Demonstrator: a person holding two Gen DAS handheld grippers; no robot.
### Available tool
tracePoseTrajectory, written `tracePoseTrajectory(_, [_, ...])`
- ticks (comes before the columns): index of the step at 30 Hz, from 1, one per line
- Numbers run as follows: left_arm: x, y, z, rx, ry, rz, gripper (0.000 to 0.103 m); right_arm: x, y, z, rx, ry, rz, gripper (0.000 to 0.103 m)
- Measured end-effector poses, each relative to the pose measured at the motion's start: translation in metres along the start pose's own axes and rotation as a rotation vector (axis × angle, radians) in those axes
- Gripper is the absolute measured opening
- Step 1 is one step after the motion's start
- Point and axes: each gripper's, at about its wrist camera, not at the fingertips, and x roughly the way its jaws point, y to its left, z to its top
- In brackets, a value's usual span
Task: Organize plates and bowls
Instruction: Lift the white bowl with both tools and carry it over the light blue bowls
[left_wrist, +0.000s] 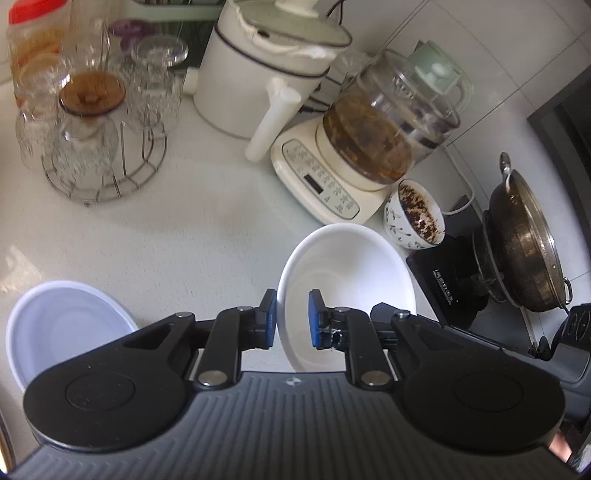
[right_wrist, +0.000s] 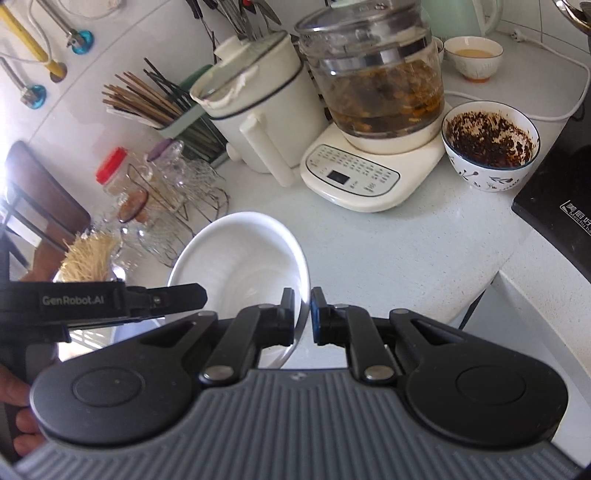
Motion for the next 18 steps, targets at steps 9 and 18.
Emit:
tracePoseTrajectory(9, [-0.038,0.021,0.000,-0.036,-0.068,-0.024,0.019,-0.006,0.034,0.002,-0.037,-0.028,0.022,0.011])
tracePoseTrajectory(18, [-0.068,0.052,-0.004,-0.080,-0.126,-0.001,0.019,0.005,0.069,0.001,-0.074,-0.029,0.068,0.011])
